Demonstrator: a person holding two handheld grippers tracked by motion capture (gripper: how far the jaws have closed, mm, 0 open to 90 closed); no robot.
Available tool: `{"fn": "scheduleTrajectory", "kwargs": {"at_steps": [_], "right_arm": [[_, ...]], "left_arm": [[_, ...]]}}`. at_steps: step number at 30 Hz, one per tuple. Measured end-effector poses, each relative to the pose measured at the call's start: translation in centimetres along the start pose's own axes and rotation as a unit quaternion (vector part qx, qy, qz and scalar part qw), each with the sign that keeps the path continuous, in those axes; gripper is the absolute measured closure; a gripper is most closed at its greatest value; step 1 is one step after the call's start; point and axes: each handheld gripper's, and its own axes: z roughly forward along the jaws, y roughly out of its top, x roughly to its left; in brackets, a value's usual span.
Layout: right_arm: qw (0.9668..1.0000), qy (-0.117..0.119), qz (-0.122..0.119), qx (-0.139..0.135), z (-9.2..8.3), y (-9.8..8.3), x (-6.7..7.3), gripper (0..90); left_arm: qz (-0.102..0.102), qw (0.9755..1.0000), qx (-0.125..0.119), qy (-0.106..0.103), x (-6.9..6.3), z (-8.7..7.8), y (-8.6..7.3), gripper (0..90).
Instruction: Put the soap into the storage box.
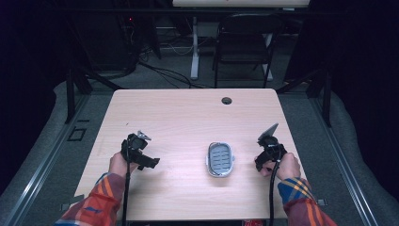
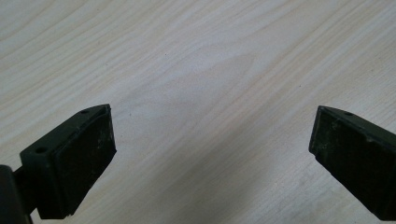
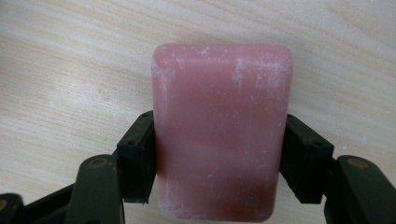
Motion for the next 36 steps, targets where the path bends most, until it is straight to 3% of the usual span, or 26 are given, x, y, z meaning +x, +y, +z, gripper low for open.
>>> {"fn": "scheduleTrajectory", "kwargs": {"at_steps": [4,6,17,18,27,28,31,32,36], "right_arm": [[0.9999,0.005,0.005,-0.008,0.1,0.0,0.1,36.9],[1.0000,0.003,-0.003,-0.001,0.0,0.0,-0.1,37.0],[0.9997,0.011,0.000,-0.023,-1.6,-0.3,-0.6,37.0],[0.9998,0.009,-0.008,-0.016,-1.9,-0.2,-0.6,37.0],[0.9994,0.015,-0.004,-0.032,-3.1,-0.6,-0.3,37.0],[0.9994,0.014,-0.015,-0.026,-3.3,-0.5,-0.4,37.0],[0.9992,0.018,-0.011,-0.035,-3.4,-0.6,-0.3,37.0],[0.9992,0.022,-0.021,-0.026,-3.6,-0.5,-0.4,37.0],[0.9990,0.023,-0.016,-0.034,-3.7,-0.5,-0.2,37.0]], "left_arm": [[0.001,1.0000,0.000,0.000,0.0,0.0,0.0,0.5],[0.001,1.0000,0.000,0.000,0.0,0.0,0.0,0.5],[0.002,1.0000,-0.001,0.001,-0.1,0.0,0.0,0.5],[0.001,1.0000,0.000,-0.002,0.0,0.0,0.0,0.5],[0.004,1.0000,0.004,0.001,-0.2,0.2,0.1,0.5],[0.004,1.0000,0.004,-0.001,-0.2,0.2,0.1,0.5],[0.002,1.0000,0.003,0.001,-0.2,0.2,0.0,0.5],[0.001,1.0000,0.002,0.000,-0.1,0.2,0.0,0.5],[0.001,1.0000,0.003,0.000,-0.1,0.2,0.0,0.5]]}}
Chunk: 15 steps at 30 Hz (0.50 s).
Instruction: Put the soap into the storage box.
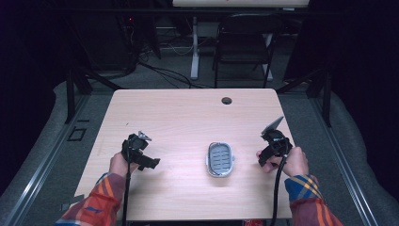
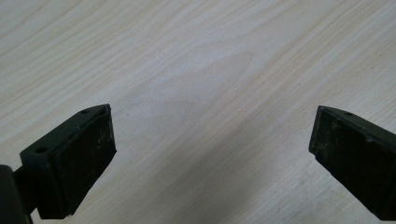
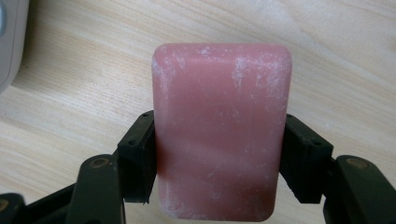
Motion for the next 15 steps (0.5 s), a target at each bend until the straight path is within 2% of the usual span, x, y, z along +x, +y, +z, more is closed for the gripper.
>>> {"fn": "scheduleTrajectory", "kwargs": {"at_steps": [5,8,11,15], "right_arm": [[1.0000,0.001,-0.007,0.002,-0.6,0.1,0.0,37.0],[1.0000,0.001,-0.005,-0.008,-0.8,0.1,0.2,37.0],[0.9999,0.000,-0.013,-0.008,-1.1,0.3,0.6,37.0],[0.9996,0.017,-0.017,-0.014,-1.4,0.4,0.9,37.0]], "left_arm": [[0.000,1.0000,-0.001,0.000,0.1,-0.1,-0.1,0.5],[0.000,1.0000,-0.001,0.001,0.1,-0.1,-0.1,0.5],[-0.002,1.0000,-0.001,0.002,0.1,-0.2,-0.1,0.5],[-0.004,1.0000,-0.005,0.002,0.1,-0.2,-0.2,0.4]]}}
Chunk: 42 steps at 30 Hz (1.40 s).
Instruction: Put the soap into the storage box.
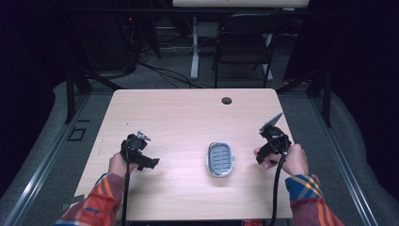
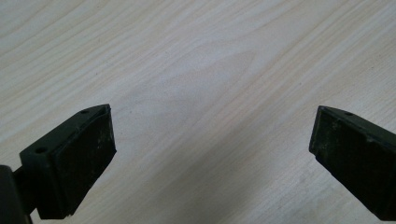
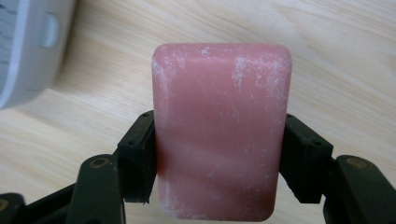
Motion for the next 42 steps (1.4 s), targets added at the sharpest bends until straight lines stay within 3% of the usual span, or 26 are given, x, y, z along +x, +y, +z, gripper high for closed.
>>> {"fn": "scheduleTrajectory", "kwargs": {"at_steps": [6,9,18,22,25,29,32,35,38,39,41,42], "right_arm": [[0.9998,-0.007,-0.015,-0.005,-0.7,0.4,1.1,37.1],[0.9994,0.006,-0.035,0.001,-0.7,0.5,1.7,37.1],[0.9990,0.005,-0.045,0.001,-0.8,1.0,2.6,37.0],[0.9978,0.005,-0.064,0.015,-0.8,1.5,3.0,37.1],[0.9983,0.009,-0.058,0.003,-0.6,1.6,3.5,37.1],[0.9973,0.013,-0.072,0.014,-0.6,1.9,3.7,37.1],[0.9977,0.016,-0.066,0.007,-0.5,2.0,4.1,37.1],[0.9965,0.011,-0.080,0.021,-0.7,2.4,4.3,37.1],[0.9970,0.012,-0.076,0.012,-0.4,2.4,4.7,37.1],[0.9952,0.005,-0.093,0.032,-0.6,2.7,4.6,37.1],[0.9967,0.010,-0.079,0.016,-0.2,2.5,4.9,37.1],[0.9962,0.008,-0.084,0.023,-0.3,2.6,4.9,37.1]], "left_arm": [[0.002,1.0000,0.001,-0.001,0.0,-0.1,0.0,0.4],[0.003,1.0000,0.001,-0.001,0.0,-0.1,0.0,0.4],[0.003,1.0000,0.001,0.000,-0.1,-0.1,0.0,0.4],[0.003,1.0000,0.002,-0.002,0.0,-0.1,0.0,0.4],[0.003,1.0000,0.002,-0.002,0.0,-0.1,0.0,0.4],[0.003,1.0000,0.001,-0.003,0.0,-0.1,0.0,0.4],[0.003,1.0000,0.000,-0.002,-0.1,-0.1,0.0,0.4],[0.003,1.0000,-0.001,-0.002,-0.1,-0.1,0.0,0.4],[0.003,1.0000,0.000,-0.003,-0.1,-0.1,0.0,0.4],[0.003,1.0000,0.000,-0.002,-0.1,-0.1,0.0,0.5],[0.003,1.0000,-0.001,-0.002,-0.1,-0.1,0.0,0.4],[0.002,1.0000,-0.001,-0.002,-0.1,-0.1,0.0,0.4]]}}
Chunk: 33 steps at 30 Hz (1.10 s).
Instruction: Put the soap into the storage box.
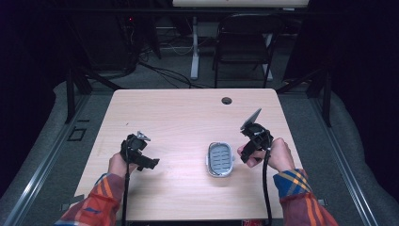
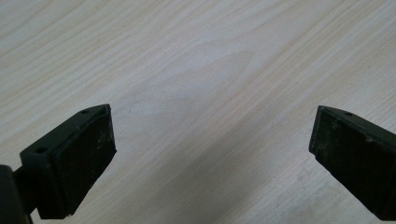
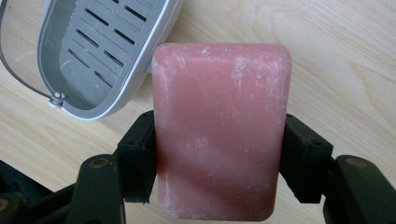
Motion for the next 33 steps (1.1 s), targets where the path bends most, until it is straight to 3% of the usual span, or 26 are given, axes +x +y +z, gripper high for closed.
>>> {"fn": "scheduleTrajectory", "kwargs": {"at_steps": [11,12,15,19,20,22,24,25,33], "right_arm": [[0.9999,-0.007,-0.008,-0.002,-0.3,0.8,0.5,37.1],[0.9998,-0.012,-0.015,0.010,-0.6,1.0,0.5,37.1],[0.9996,-0.022,-0.018,0.003,-1.2,1.5,0.9,37.1],[0.9995,-0.024,-0.019,-0.003,-1.6,1.9,1.2,37.1],[0.9994,-0.025,-0.025,0.006,-1.8,2.0,1.2,37.1],[0.9996,-0.023,-0.016,-0.007,-2.0,2.2,1.5,37.1],[0.9994,-0.025,-0.024,0.003,-2.2,2.4,1.5,37.1],[0.9995,-0.023,-0.018,-0.007,-2.2,2.5,1.7,37.1],[0.9990,-0.031,-0.032,0.001,-3.0,3.7,2.7,37.1]], "left_arm": [[-0.001,1.0000,0.002,-0.003,0.1,0.0,0.0,0.4],[-0.002,1.0000,0.000,-0.002,0.1,0.0,0.0,0.4],[-0.004,1.0000,-0.002,-0.003,0.1,0.0,0.0,0.3],[-0.005,1.0000,-0.004,-0.002,0.1,-0.1,-0.1,0.3],[-0.005,1.0000,-0.003,-0.002,0.1,-0.1,-0.1,0.3],[-0.005,1.0000,-0.005,-0.002,0.1,-0.1,-0.1,0.3],[-0.005,1.0000,-0.005,-0.002,0.1,-0.1,-0.1,0.3],[-0.005,1.0000,-0.005,0.000,0.1,-0.1,-0.1,0.3],[-0.005,1.0000,-0.006,0.000,0.1,-0.1,-0.1,0.3]]}}
